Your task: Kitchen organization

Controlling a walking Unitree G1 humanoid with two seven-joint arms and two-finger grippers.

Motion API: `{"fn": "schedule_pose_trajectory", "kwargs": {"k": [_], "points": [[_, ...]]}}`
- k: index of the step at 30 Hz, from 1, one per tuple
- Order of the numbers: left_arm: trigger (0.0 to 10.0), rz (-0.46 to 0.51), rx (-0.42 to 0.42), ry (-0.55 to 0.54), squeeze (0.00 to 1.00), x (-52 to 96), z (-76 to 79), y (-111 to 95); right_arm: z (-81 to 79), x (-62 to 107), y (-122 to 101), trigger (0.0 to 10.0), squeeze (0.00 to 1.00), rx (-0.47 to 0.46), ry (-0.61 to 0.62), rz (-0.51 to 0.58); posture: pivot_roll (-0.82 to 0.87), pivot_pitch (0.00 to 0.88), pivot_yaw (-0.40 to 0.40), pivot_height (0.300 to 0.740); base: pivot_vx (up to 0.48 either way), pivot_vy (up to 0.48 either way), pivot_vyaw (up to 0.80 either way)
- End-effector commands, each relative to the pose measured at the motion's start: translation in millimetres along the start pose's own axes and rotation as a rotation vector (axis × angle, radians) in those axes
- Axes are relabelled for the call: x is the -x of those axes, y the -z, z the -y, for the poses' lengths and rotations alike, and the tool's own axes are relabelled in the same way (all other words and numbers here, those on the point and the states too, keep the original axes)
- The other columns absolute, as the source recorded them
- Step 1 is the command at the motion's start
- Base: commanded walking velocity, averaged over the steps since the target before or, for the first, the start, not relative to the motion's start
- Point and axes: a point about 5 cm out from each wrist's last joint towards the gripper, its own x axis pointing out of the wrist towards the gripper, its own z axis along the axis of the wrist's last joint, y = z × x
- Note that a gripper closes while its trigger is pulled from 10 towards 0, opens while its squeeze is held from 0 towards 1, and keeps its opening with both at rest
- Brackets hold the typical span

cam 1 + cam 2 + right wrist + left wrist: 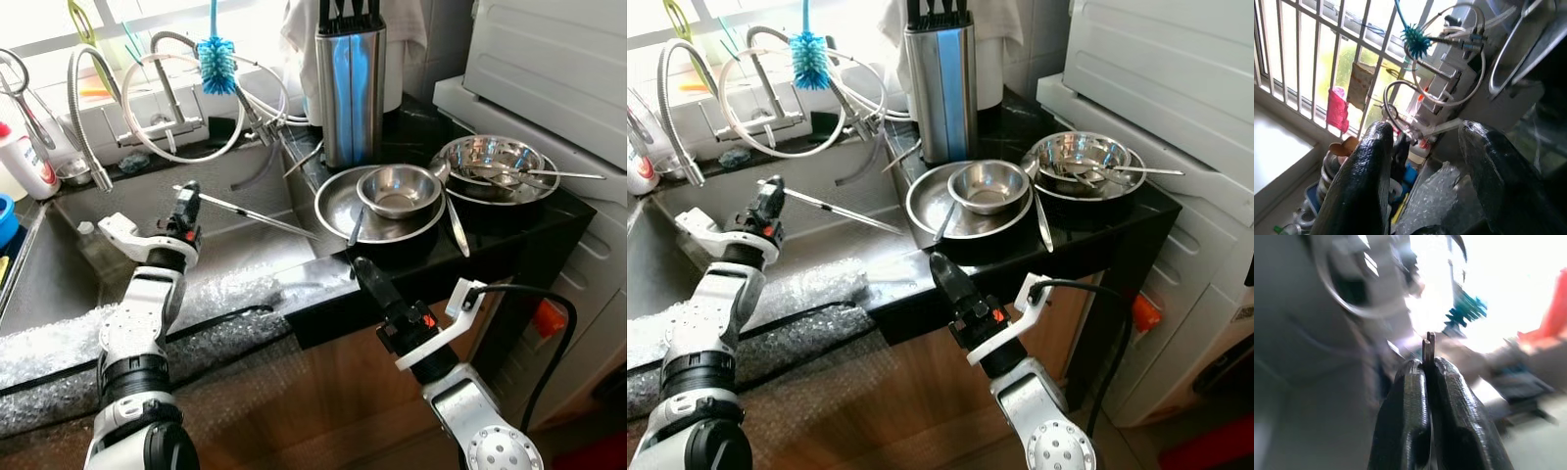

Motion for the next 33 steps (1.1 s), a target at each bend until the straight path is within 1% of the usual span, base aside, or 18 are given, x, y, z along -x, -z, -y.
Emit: {"fn": "schedule_pose_trajectory", "kwargs": {"k": [1,4,6,7,9,10,11,12,14,17,18,21,24,25,26,27,28,33], "points": [[10.0,0.062,-0.086,-0.059,0.00,-1.0,-5.0,-13,-6.8,-3.8,-2,10.0,0.00,0.048,-0.010,0.009,-0.10,0.000,0.148,0.740,0.000,0.000,0.00],[10.0,0.073,-0.131,-0.039,0.00,-3.1,0.6,-14,-8.5,-4.6,-4,10.0,0.00,0.118,0.001,0.002,-0.10,0.000,0.148,0.740,0.000,0.000,0.00],[10.0,0.084,-0.141,-0.031,0.00,-5.0,3.7,-14,-9.9,-4.9,-5,10.0,0.00,0.149,0.000,-0.001,-0.10,0.000,0.148,0.740,0.000,0.000,0.00],[10.0,0.099,-0.195,-0.019,0.00,-7.4,9.3,-16,-10.7,-6.7,-6,10.0,0.00,0.209,0.019,-0.009,-0.10,0.000,0.149,0.740,0.000,0.000,0.00],[10.0,0.120,-0.282,0.002,0.00,-10.7,17.9,-17,-11.3,-9.2,-6,10.0,0.00,0.292,0.050,-0.020,-0.10,0.000,0.150,0.740,0.000,0.000,0.00],[10.0,0.146,-0.358,0.010,0.00,-13.1,22.6,-17,-10.3,-10.7,-5,10.0,0.00,0.382,0.077,-0.037,-0.10,0.000,0.150,0.740,0.000,0.000,0.00],[10.0,0.146,-0.358,0.010,0.00,-13.1,22.6,-17,-10.3,-10.7,-5,10.0,0.00,0.382,0.077,-0.037,-0.10,0.000,0.150,0.740,0.000,0.000,0.00],[10.0,0.156,-0.431,0.023,0.00,-14.6,26.2,-15,-7.2,-11.3,-5,10.0,0.00,0.442,0.119,-0.034,-0.10,0.000,0.151,0.740,0.000,0.000,0.00],[10.0,0.153,-0.515,0.041,0.00,-15.5,30.3,-13,0.0,-11.6,-7,10.0,0.00,0.582,0.199,-0.049,-0.10,0.000,0.151,0.740,0.000,0.000,0.00],[10.0,0.144,-0.600,0.064,0.00,-16.3,34.4,-10,5.6,-11.0,-9,10.0,0.00,0.709,0.258,-0.068,-0.11,0.000,0.152,0.740,0.000,0.000,0.00],[10.0,0.131,-0.660,0.082,0.00,-16.2,36.0,-7,7.3,-10.1,-9,10.0,0.00,0.766,0.269,-0.078,-0.11,0.000,0.153,0.740,0.000,0.000,0.00],[10.0,0.087,-0.790,0.119,0.00,-16.0,37.3,2,12.9,-6.5,-10,10.0,0.00,0.881,0.305,-0.095,-0.11,0.000,0.153,0.740,0.000,0.000,0.00],[10.0,0.046,-0.909,0.164,0.00,-14.3,36.5,13,15.3,-4.1,-9,10.0,0.00,0.952,0.324,-0.094,-0.11,0.000,0.154,0.740,0.000,0.000,0.00],[10.0,0.020,-0.968,0.179,0.00,-13.0,34.5,18,15.3,-3.3,-9,10.0,0.00,0.979,0.324,-0.093,-0.11,0.000,0.154,0.740,0.000,0.000,0.00],[10.0,-0.009,-1.032,0.199,0.00,-11.1,31.7,22,15.3,-2.6,-8,10.0,0.00,0.996,0.323,-0.095,-0.11,0.000,0.154,0.740,0.000,0.000,0.00],[10.0,-0.028,-1.071,0.207,0.00,-9.6,28.8,25,15.7,-2.1,-7,10.0,0.00,1.008,0.326,-0.095,-0.11,0.000,0.154,0.740,0.000,0.000,0.00],[10.0,-0.059,-1.104,0.202,0.00,-7.0,22.2,29,17.0,-1.0,-6,10.0,0.00,1.027,0.329,-0.098,-0.11,0.000,0.155,0.740,0.000,0.000,0.00],[10.0,-0.085,-1.159,0.185,0.00,-2.7,11.3,30,19.4,0.8,-3,10.0,0.00,1.047,0.335,-0.100,-0.11,0.000,0.157,0.740,0.000,0.000,0.00]]}}
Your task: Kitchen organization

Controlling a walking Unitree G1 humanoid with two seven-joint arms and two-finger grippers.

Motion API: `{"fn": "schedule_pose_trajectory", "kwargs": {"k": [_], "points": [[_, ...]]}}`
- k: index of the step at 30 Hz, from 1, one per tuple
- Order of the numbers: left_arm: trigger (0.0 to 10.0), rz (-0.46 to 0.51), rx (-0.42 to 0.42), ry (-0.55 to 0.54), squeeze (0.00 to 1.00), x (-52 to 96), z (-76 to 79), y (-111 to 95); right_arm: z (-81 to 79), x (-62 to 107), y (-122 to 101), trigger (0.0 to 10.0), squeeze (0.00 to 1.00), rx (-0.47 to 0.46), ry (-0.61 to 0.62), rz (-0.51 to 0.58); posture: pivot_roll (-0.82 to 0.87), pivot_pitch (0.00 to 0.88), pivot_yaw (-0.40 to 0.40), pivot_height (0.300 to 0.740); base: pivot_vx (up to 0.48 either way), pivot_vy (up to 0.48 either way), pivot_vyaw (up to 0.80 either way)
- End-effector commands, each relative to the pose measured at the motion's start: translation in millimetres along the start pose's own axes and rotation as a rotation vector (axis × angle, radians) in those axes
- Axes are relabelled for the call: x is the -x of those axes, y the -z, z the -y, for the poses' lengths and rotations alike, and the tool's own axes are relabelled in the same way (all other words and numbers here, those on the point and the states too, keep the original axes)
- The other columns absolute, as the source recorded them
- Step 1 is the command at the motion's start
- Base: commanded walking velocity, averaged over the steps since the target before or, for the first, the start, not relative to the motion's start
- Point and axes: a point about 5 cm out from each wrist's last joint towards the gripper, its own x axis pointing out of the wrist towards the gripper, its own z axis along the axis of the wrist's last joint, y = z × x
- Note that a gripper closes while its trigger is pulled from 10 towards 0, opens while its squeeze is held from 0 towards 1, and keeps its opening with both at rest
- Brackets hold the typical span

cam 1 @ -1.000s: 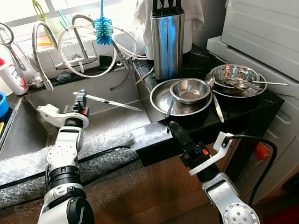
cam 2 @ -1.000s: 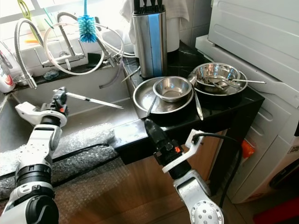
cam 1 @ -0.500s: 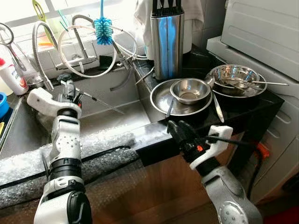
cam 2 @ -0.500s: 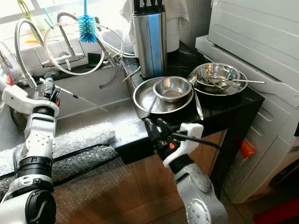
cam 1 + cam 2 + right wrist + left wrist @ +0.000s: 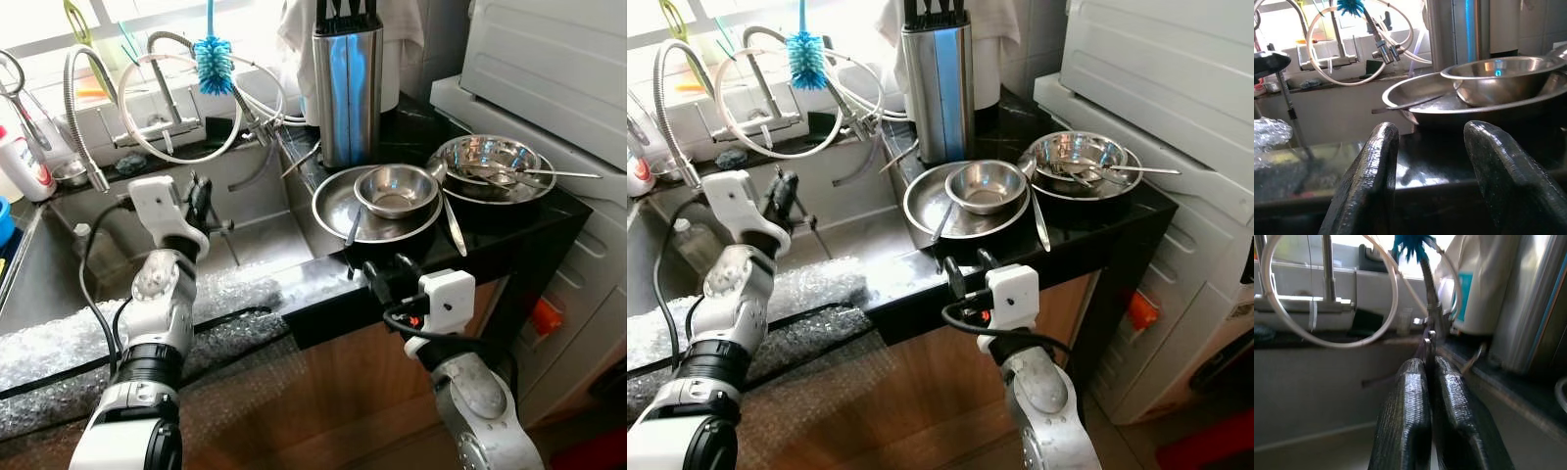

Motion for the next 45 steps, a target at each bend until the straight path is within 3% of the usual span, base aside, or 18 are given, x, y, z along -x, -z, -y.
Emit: {"fn": "schedule_pose_trajectory", "kwargs": {"k": [1,10,20,31,36,37,39,45], "points": [[10.0,0.003,-0.054,-0.018,0.00,1.4,-9.8,-2,-4.4,-0.3,2,10.0,0.00,0.011,-0.010,-0.003,-0.11,0.000,0.156,0.740,0.000,0.000,0.00],[10.0,-0.094,-0.112,-0.097,0.00,0.0,-22.4,9,-9.3,-0.5,5,10.0,0.00,0.038,-0.031,0.012,-0.11,0.000,0.158,0.740,0.000,0.000,0.00],[10.0,-0.256,-0.160,-0.070,0.00,-2.0,-13.3,32,-13.6,2.0,10,10.0,0.00,0.069,-0.054,0.011,-0.13,0.000,0.170,0.740,0.000,0.000,0.00],[10.0,-0.382,-0.164,-0.052,0.00,4.2,-7.1,52,-19.0,1.1,14,10.0,0.00,0.078,-0.070,0.011,-0.14,0.000,0.181,0.740,0.000,0.000,0.00],[10.0,-0.394,-0.178,-0.046,0.00,4.8,-7.1,54,-19.6,1.1,14,10.0,0.00,0.079,-0.070,0.013,-0.14,0.000,0.181,0.740,0.000,0.000,0.00],[10.0,-0.403,-0.175,-0.037,0.25,5.5,-6.4,55,-20.1,1.0,14,10.0,0.00,0.078,-0.071,0.012,-0.14,0.000,0.185,0.740,0.000,0.000,0.00],[10.0,-0.418,-0.171,-0.019,1.00,6.5,-4.6,57,-20.9,0.6,15,10.0,0.00,0.078,-0.071,0.012,-0.14,0.000,0.185,0.740,0.000,0.000,0.00],[10.0,-0.426,-0.178,-0.006,1.00,6.7,-2.5,59,-20.5,-1.5,14,10.0,0.00,0.078,-0.070,0.014,-0.13,0.000,0.183,0.740,0.000,0.000,0.00]]}}
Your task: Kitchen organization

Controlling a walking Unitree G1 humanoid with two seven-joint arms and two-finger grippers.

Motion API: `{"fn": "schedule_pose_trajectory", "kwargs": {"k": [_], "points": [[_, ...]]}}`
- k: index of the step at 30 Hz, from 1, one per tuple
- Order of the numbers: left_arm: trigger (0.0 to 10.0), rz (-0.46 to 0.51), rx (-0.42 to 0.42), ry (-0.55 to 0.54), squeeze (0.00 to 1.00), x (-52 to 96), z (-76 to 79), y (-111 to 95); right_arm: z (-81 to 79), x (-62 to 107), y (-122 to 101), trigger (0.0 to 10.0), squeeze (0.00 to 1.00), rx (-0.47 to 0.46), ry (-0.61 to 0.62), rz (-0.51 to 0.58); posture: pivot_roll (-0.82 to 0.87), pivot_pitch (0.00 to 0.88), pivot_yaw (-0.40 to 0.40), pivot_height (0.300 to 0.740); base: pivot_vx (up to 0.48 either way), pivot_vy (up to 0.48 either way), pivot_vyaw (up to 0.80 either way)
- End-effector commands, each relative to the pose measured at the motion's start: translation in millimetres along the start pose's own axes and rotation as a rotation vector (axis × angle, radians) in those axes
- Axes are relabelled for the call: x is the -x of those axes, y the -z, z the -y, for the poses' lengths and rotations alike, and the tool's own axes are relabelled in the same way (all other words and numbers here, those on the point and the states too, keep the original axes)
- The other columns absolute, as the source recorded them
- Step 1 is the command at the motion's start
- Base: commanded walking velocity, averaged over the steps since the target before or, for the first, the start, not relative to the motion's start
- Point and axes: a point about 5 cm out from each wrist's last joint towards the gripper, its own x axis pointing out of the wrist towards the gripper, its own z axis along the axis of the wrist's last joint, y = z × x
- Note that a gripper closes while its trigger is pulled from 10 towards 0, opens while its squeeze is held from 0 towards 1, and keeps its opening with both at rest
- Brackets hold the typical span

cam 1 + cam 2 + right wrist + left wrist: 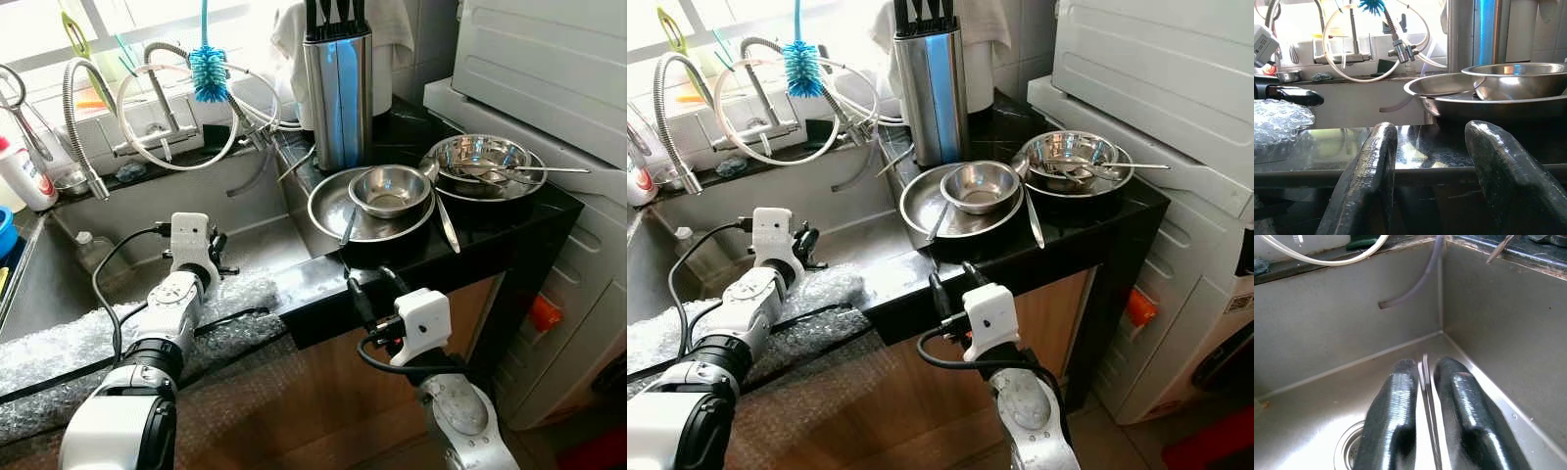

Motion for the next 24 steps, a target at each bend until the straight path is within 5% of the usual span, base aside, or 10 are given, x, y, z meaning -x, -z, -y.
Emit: {"fn": "schedule_pose_trajectory", "kwargs": {"k": [1,8,9,15,16,18,24], "points": [[10.0,-0.066,-0.004,0.016,1.00,2.5,2.9,13,-5.2,-3.1,0,10.0,0.00,-0.008,-0.020,0.003,-0.13,0.000,0.183,0.740,0.000,0.000,0.00],[10.0,-0.045,-0.003,0.006,1.00,2.8,1.7,12,-3.0,-4.3,1,10.0,0.00,-0.009,-0.007,0.000,-0.13,0.000,0.179,0.740,0.000,0.000,0.00],[10.0,-0.014,0.018,0.005,0.00,2.7,1.7,8,-2.8,-4.5,1,10.0,0.00,-0.009,-0.007,0.001,-0.13,0.000,0.178,0.740,0.000,0.000,0.00],[10.0,0.105,0.122,-0.044,0.00,2.1,-3.3,-9,0.8,-6.2,-1,10.0,0.00,-0.003,-0.001,0.007,-0.13,0.000,0.160,0.740,0.000,0.000,0.00],[10.0,0.142,0.218,-0.083,0.00,2.1,-8.1,-14,2.9,-6.2,-2,10.0,0.00,-0.001,0.000,0.009,-0.12,0.000,0.151,0.740,0.000,0.000,0.00],[10.0,0.161,0.263,-0.107,0.00,2.5,-12.1,-17,4.8,-6.0,-2,10.0,0.00,0.004,0.000,0.007,-0.12,0.000,0.145,0.740,0.000,0.000,0.00],[10.0,0.164,0.291,-0.130,0.00,4.8,-12.9,-13,8.4,-4.3,-3,10.0,0.00,0.014,-0.009,0.001,-0.12,0.000,0.114,0.740,0.000,0.000,0.00]]}}
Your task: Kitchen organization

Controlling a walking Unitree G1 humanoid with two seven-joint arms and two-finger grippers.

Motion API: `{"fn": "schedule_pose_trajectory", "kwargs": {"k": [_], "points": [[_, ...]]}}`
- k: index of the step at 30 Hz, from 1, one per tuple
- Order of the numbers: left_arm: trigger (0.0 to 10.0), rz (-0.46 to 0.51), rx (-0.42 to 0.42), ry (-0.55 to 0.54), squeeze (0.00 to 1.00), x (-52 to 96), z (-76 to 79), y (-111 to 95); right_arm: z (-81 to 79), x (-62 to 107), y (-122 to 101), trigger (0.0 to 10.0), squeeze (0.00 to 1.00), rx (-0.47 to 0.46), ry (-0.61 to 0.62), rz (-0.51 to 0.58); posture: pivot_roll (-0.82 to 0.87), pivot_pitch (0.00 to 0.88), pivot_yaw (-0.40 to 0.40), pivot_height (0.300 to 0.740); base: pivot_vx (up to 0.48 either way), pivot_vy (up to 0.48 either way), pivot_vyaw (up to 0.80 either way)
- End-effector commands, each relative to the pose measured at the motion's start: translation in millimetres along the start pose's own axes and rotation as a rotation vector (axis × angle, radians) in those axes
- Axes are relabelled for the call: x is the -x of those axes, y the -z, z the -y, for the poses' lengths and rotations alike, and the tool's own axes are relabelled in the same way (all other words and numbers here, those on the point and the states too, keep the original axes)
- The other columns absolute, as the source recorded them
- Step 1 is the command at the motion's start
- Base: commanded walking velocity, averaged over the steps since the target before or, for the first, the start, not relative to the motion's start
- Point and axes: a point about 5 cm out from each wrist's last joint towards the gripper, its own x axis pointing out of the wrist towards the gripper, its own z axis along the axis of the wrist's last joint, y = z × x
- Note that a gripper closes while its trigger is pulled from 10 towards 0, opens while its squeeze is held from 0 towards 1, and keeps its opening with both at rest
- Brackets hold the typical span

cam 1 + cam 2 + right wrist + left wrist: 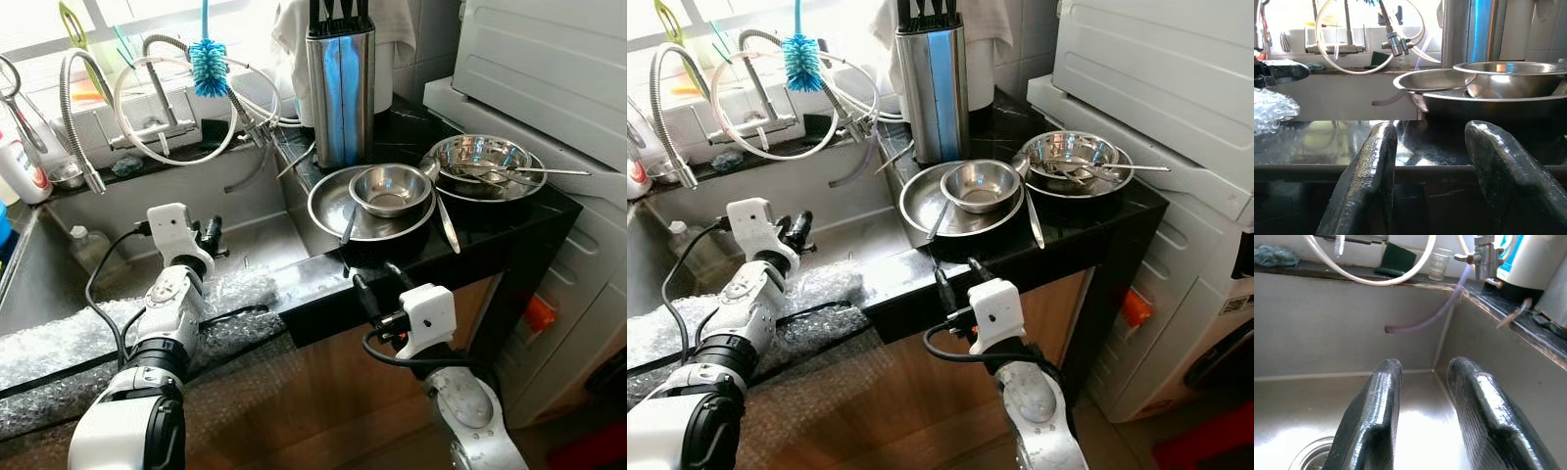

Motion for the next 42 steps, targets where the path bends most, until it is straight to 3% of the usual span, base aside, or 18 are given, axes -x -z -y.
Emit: {"fn": "schedule_pose_trajectory", "kwargs": {"k": [1,12,16,22,28,30,42], "points": [[10.0,0.008,0.009,-0.025,0.00,4.2,-4.6,4,-1.2,-2.3,-4,10.0,0.00,-0.008,-0.015,0.008,-0.13,0.000,0.104,0.740,0.000,0.000,0.00],[10.0,0.022,0.054,-0.044,0.00,7.3,4.6,11,6.9,-3.1,-8,10.0,0.00,0.019,-0.020,0.009,-0.14,0.000,0.076,0.740,0.000,0.000,0.00],[10.0,0.194,0.141,-0.089,0.00,9.0,-4.4,-11,9.5,-5.6,-13,10.0,0.00,0.031,0.003,0.025,-0.14,0.000,0.079,0.740,0.000,0.000,0.00],[10.0,0.298,0.061,-0.088,0.00,11.0,-11.6,-32,10.1,-6.1,-12,10.0,0.00,0.040,0.024,0.021,-0.14,0.000,0.085,0.740,0.000,0.000,0.00],[10.0,0.316,0.034,-0.068,0.00,12.7,-10.3,-36,15.1,-6.1,-13,10.0,0.00,0.055,0.074,0.021,-0.14,0.000,0.088,0.740,0.000,0.000,0.00],[10.0,0.292,0.010,-0.052,0.00,14.7,-9.5,-30,39.9,-6.5,-24,10.0,0.00,0.055,0.281,0.034,-0.14,0.000,0.099,0.740,0.000,0.000,0.00],[10.0,0.256,-0.022,-0.027,0.00,14.7,-5.8,-25,79.4,-2.2,-50,10.0,0.00,-0.060,0.505,0.053,-0.15,0.000,0.117,0.740,0.000,0.000,0.00]]}}
